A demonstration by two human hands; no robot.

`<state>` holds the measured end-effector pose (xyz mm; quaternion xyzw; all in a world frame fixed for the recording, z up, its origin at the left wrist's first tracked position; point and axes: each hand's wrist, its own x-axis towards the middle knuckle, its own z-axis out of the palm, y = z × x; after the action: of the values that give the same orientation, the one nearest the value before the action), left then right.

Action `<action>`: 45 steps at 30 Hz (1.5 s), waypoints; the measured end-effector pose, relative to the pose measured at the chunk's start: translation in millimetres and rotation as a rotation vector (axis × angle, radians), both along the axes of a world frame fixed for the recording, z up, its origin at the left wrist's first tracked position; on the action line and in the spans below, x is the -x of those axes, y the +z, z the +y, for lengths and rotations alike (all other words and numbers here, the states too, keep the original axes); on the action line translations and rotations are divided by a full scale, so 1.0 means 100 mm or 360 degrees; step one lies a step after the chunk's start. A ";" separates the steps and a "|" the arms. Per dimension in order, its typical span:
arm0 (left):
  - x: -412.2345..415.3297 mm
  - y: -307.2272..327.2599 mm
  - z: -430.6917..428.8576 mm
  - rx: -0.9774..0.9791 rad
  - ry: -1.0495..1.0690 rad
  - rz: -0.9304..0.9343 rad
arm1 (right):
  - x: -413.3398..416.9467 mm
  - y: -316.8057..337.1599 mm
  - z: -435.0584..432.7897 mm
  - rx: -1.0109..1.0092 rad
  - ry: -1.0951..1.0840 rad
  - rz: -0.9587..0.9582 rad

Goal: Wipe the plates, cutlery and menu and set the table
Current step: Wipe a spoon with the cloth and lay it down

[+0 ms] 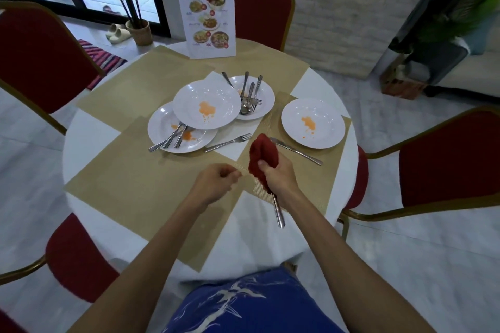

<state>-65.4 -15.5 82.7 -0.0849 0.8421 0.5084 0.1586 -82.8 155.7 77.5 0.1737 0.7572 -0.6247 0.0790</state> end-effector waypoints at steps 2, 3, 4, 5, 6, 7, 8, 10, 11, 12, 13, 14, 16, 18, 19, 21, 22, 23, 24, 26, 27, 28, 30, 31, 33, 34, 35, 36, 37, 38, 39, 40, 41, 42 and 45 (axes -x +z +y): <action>0.06 0.02 -0.01 -0.0094 0.0166 0.0135 | -0.06 -0.03 -0.08 -0.0073 0.0098 0.0015; 0.07 0.03 0.01 -0.0112 0.0173 0.0180 | -0.09 -0.04 -0.12 -0.0103 0.0147 -0.0001; 0.06 0.04 0.03 -0.0122 0.0164 0.0205 | -0.13 -0.01 -0.16 -0.0106 0.0191 -0.0052; 0.05 0.04 0.05 -0.0129 0.0160 0.0210 | -0.17 0.03 -0.19 -0.0084 0.0233 -0.0126; 0.03 0.03 0.06 -0.0137 0.0168 0.0208 | -0.20 0.06 -0.19 -0.0041 0.0276 -0.0201; 0.01 0.03 0.07 -0.0144 0.0181 0.0201 | -0.22 0.09 -0.18 -0.0009 0.0328 -0.0264; -0.01 0.02 0.07 -0.0158 0.0187 0.0190 | -0.24 0.11 -0.16 0.0018 0.0373 -0.0316; -0.04 -0.01 0.07 -0.0203 0.0204 0.0162 | -0.28 0.14 -0.11 0.0102 0.0451 -0.0331; -0.05 -0.02 0.07 -0.0218 0.0230 0.0164 | -0.29 0.14 -0.09 0.0166 0.0482 -0.0309; -0.04 -0.03 0.06 -0.0226 0.0267 0.0178 | -0.31 0.15 -0.08 0.0245 0.0496 -0.0274; -0.03 -0.02 0.06 -0.0235 0.0300 0.0190 | -0.32 0.14 -0.07 0.0294 0.0497 -0.0242; -0.03 -0.01 0.07 -0.0251 0.0317 0.0202 | -0.34 0.13 -0.07 0.0300 0.0479 -0.0233; -0.04 0.01 0.14 -0.0271 0.0307 0.0235 | -0.37 0.11 -0.06 0.0188 0.0432 -0.0226; -0.06 0.05 0.23 -0.0274 0.0265 0.0280 | -0.40 0.08 -0.06 0.0103 0.0417 -0.0249; -0.07 0.08 0.27 -0.0292 0.0247 0.0294 | -0.42 0.07 -0.06 0.0088 0.0415 -0.0266; -0.07 0.10 0.32 -0.0380 0.0234 0.0301 | -0.46 0.08 -0.06 0.0087 0.0377 -0.0330; -0.06 0.10 0.32 -0.0403 0.0234 0.0313 | -0.47 0.09 -0.06 0.0091 0.0355 -0.0367; -0.05 0.10 0.31 -0.0404 0.0246 0.0318 | -0.47 0.11 -0.06 0.0092 0.0352 -0.0400; -0.04 0.09 0.31 -0.0367 0.0269 0.0311 | -0.47 0.12 -0.06 0.0104 0.0351 -0.0438; -0.04 0.07 0.29 -0.0238 0.0290 0.0238 | -0.45 0.16 -0.05 0.0173 0.0343 -0.0493; -0.04 0.06 0.28 -0.0175 0.0265 0.0185 | -0.44 0.18 -0.03 0.0205 0.0352 -0.0507; -0.04 0.04 0.27 -0.0108 0.0218 0.0144 | -0.43 0.19 -0.02 0.0221 0.0379 -0.0515; -0.03 0.03 0.28 0.0044 0.0104 0.0124 | -0.43 0.20 0.01 0.0242 0.0464 -0.0514; -0.02 0.03 0.27 0.0122 0.0063 0.0137 | -0.44 0.20 0.03 0.0274 0.0493 -0.0513; 0.03 0.07 0.24 0.0224 0.0069 0.0172 | -0.47 0.20 0.08 0.0338 0.0544 -0.0505; 0.07 0.08 0.19 0.0217 0.0127 0.0177 | -0.49 0.21 0.13 0.0340 0.0582 -0.0480; 0.11 0.10 0.13 0.0185 0.0224 0.0179 | -0.52 0.22 0.18 0.0316 0.0634 -0.0435; 0.15 0.11 0.07 0.0139 0.0345 0.0184 | -0.55 0.24 0.24 0.0296 0.0700 -0.0390; 0.18 0.12 0.04 0.0105 0.0456 0.0197 | -0.56 0.27 0.29 0.0282 0.0757 -0.0358; 0.19 0.12 0.06 0.0100 0.0511 0.0217 | -0.55 0.29 0.33 0.0276 0.0778 -0.0346; 0.18 0.12 0.12 0.0116 0.0488 0.0227 | -0.53 0.31 0.35 0.0264 0.0760 -0.0350; 0.16 0.10 0.22 0.0152 0.0392 0.0232 | -0.50 0.31 0.36 0.0241 0.0714 -0.0355; 0.12 0.08 0.33 0.0205 0.0253 0.0234 | -0.47 0.31 0.36 0.0204 0.0659 -0.0358; 0.09 0.06 0.42 0.0255 0.0131 0.0231 | -0.45 0.29 0.36 0.0172 0.0609 -0.0357; 0.18 0.05 0.41 0.0289 0.0114 0.0206 | -0.49 0.22 0.42 0.0149 0.0566 -0.0362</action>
<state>-83.8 25.0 87.6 -0.0958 0.8896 0.4397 0.0774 -33.7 197.9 99.3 0.1029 0.7323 -0.6118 0.2808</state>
